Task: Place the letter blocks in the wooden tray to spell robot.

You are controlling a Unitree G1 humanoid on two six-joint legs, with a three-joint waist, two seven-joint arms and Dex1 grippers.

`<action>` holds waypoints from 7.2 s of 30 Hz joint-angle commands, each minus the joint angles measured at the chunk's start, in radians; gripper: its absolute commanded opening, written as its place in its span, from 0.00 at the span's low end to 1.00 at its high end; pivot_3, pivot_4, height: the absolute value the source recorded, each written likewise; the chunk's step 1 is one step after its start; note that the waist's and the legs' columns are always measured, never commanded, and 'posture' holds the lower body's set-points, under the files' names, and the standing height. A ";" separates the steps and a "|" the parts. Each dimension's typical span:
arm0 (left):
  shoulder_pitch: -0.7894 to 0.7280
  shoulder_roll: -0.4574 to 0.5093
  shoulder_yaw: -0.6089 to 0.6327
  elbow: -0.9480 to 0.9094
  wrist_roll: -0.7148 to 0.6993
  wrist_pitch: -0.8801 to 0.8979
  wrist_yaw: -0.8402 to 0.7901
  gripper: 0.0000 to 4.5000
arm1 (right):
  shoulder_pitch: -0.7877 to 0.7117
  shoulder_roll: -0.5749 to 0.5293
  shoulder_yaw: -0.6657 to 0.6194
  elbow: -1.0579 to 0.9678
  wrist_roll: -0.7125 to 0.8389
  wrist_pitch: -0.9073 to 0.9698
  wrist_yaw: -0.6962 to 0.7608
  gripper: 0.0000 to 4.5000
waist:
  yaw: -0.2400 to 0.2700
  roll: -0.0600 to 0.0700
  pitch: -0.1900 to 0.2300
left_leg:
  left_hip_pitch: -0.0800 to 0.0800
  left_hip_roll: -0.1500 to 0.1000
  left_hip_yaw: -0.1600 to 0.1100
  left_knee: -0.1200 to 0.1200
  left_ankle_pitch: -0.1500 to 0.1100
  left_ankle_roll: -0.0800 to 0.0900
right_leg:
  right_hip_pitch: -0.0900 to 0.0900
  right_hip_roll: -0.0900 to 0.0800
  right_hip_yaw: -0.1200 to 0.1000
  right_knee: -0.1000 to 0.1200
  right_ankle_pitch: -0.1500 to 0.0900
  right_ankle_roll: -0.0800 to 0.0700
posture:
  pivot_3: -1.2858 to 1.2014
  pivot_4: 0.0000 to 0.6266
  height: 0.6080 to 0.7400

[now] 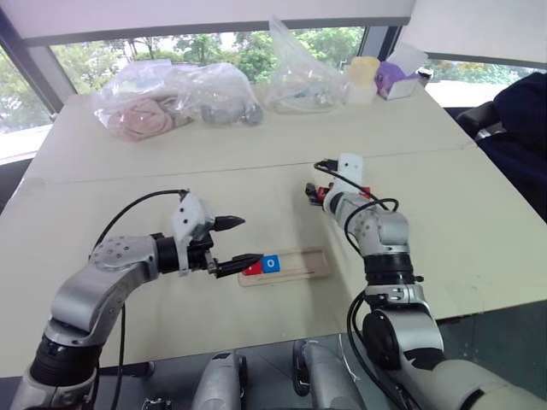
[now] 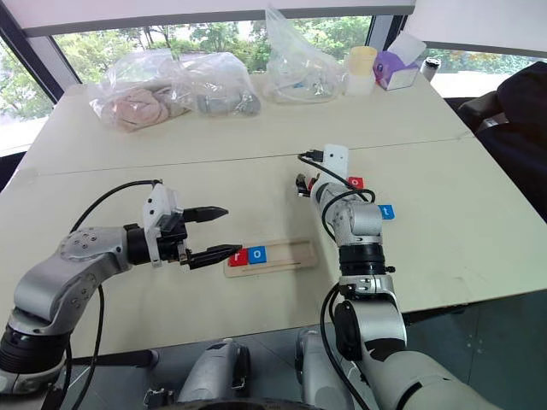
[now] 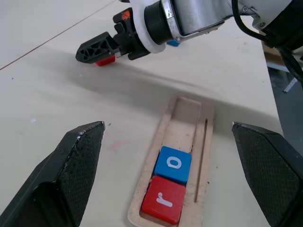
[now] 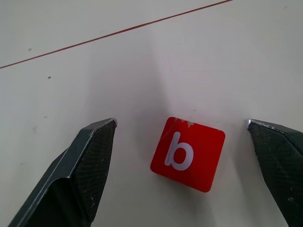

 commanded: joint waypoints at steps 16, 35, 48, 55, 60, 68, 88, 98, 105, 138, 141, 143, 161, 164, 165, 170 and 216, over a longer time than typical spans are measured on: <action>0.030 0.010 0.023 -0.041 0.017 -0.068 0.077 0.99 | -0.023 0.085 0.062 0.197 -0.117 -0.067 -0.090 1.00 | -0.006 -0.001 -0.003 | 0.015 0.001 -0.002 -0.001 0.000 0.000 | 0.015 0.000 -0.001 -0.001 -0.003 0.002 | 0.52 0.24 1.00; -0.021 -0.028 -0.025 -0.004 0.027 -0.096 0.089 1.00 | 0.123 -0.092 0.102 -0.229 -0.080 0.192 0.117 0.27 | 0.011 0.000 -0.003 | 0.013 0.000 -0.004 -0.003 0.000 0.000 | 0.015 -0.003 -0.002 -0.004 -0.004 0.003 | 0.52 0.24 1.00; -0.037 -0.092 -0.082 0.051 0.051 -0.129 0.081 1.00 | 0.469 -0.280 0.012 -1.065 0.088 0.776 0.303 0.27 | 0.007 0.001 -0.002 | -0.001 0.001 -0.003 -0.002 -0.002 0.003 | -0.002 0.003 -0.001 -0.001 -0.004 0.004 | 0.52 0.24 1.00; -0.079 -0.102 -0.095 0.083 0.058 -0.132 0.066 1.00 | 0.536 -0.224 0.029 -1.089 0.043 0.770 0.255 0.27 | 0.005 0.001 -0.002 | -0.001 0.001 -0.002 -0.002 -0.002 0.003 | -0.002 0.001 -0.001 -0.002 -0.004 0.004 | 0.52 0.24 1.00; -0.084 -0.093 -0.090 0.084 0.060 -0.134 0.062 1.00 | 0.547 -0.192 -0.001 -1.045 0.001 0.729 0.227 0.27 | 0.006 0.001 -0.002 | -0.002 0.000 -0.001 -0.002 -0.002 0.003 | -0.002 -0.001 -0.001 -0.003 -0.004 0.004 | 0.52 0.24 1.00; -0.068 -0.076 -0.077 0.066 0.048 -0.126 0.064 1.00 | 0.584 -0.197 0.018 -1.038 0.000 0.697 0.250 0.72 | 0.007 0.001 -0.002 | -0.002 0.000 -0.002 -0.001 -0.002 0.003 | -0.002 0.000 -0.001 -0.003 -0.004 0.004 | 0.52 0.24 1.00; -0.053 0.132 0.035 0.165 -0.027 -0.117 -0.145 1.00 | 0.604 -0.988 0.149 -0.800 0.142 -0.134 1.239 0.99 | 0.006 0.001 0.001 | -0.002 -0.001 -0.001 0.000 -0.002 0.003 | -0.001 0.000 -0.002 -0.004 -0.004 0.004 | 0.52 0.24 1.00; 0.034 0.163 0.087 0.059 -0.067 -0.078 -0.115 1.00 | 0.448 -0.967 0.330 -0.356 -0.011 -0.534 1.445 0.99 | 0.012 -0.001 0.003 | -0.002 -0.001 0.001 -0.001 -0.002 0.003 | -0.002 0.000 -0.001 -0.003 -0.004 0.004 | 0.52 0.24 1.00; 0.077 0.169 0.103 0.022 -0.061 -0.076 -0.094 1.00 | 0.398 -0.920 0.357 -0.249 -0.055 -0.592 1.472 0.99 | 0.010 -0.001 0.003 | -0.001 -0.001 0.001 0.001 -0.002 0.003 | -0.001 0.000 -0.001 -0.002 -0.004 0.004 | 0.52 0.24 1.00; 0.083 0.158 0.083 -0.003 -0.068 -0.069 -0.062 1.00 | 0.200 -0.735 0.439 -0.426 -0.002 -0.434 1.539 0.25 | 0.010 0.000 0.002 | 0.004 0.000 0.002 0.001 -0.002 0.002 | 0.002 0.002 0.000 0.002 -0.003 0.003 | 0.52 0.24 1.00; 0.090 0.154 0.085 -0.022 -0.077 -0.059 -0.051 1.00 | 0.191 -0.678 0.499 -0.427 -0.035 -0.451 1.526 0.25 | 0.014 0.000 0.002 | 0.003 0.000 0.002 0.001 -0.002 0.002 | 0.002 0.001 -0.001 0.002 -0.001 0.000 | 0.52 0.24 1.00; 0.099 0.156 0.092 -0.031 -0.081 -0.058 -0.047 1.00 | 0.182 -0.648 0.525 -0.421 -0.046 -0.447 1.517 0.25 | 0.011 0.000 0.002 | 0.003 -0.001 0.002 0.001 -0.002 0.002 | 0.002 0.000 0.000 0.001 -0.001 0.000 | 0.52 0.24 1.00; 0.198 0.163 0.091 -0.163 -0.103 -0.036 -0.013 1.00 | 0.137 -0.545 0.574 -0.248 -0.114 -0.513 1.475 0.25 | 0.010 0.000 0.002 | 0.004 -0.001 0.002 0.002 -0.001 0.001 | 0.002 0.001 0.000 0.002 0.000 -0.001 | 0.52 0.24 1.00; 0.198 0.169 0.088 -0.166 -0.104 -0.038 -0.019 1.00 | 0.137 -0.541 0.576 -0.235 -0.122 -0.519 1.472 0.25 | 0.009 0.000 0.002 | 0.004 -0.001 0.003 0.002 -0.001 0.001 | 0.002 0.001 0.000 0.002 0.000 -0.001 | 0.52 0.24 1.00; 0.198 0.171 0.087 -0.167 -0.103 -0.038 -0.020 1.00 | 0.137 -0.539 0.576 -0.232 -0.125 -0.520 1.472 0.25 | 0.009 0.000 0.002 | 0.004 -0.001 0.002 0.002 -0.001 0.001 | 0.002 0.001 0.000 0.002 0.000 -0.001 | 0.52 0.24 1.00; 0.209 0.198 0.086 -0.159 -0.086 -0.055 -0.044 1.00 | 0.131 -0.530 0.578 -0.211 -0.132 -0.527 1.468 0.25 | 0.009 0.000 0.002 | 0.004 -0.001 0.002 0.002 -0.001 0.001 | 0.002 0.001 0.000 0.002 0.000 -0.001 | 0.52 0.24 1.00; 0.113 0.122 -0.014 -0.051 -0.009 -0.137 -0.051 1.00 | 0.145 -0.211 -0.020 -0.296 -0.221 0.055 0.317 0.99 | 0.003 0.000 0.002 | 0.006 -0.001 0.004 0.001 0.001 -0.002 | 0.000 0.002 0.001 0.010 0.000 -0.001 | 0.52 0.24 1.00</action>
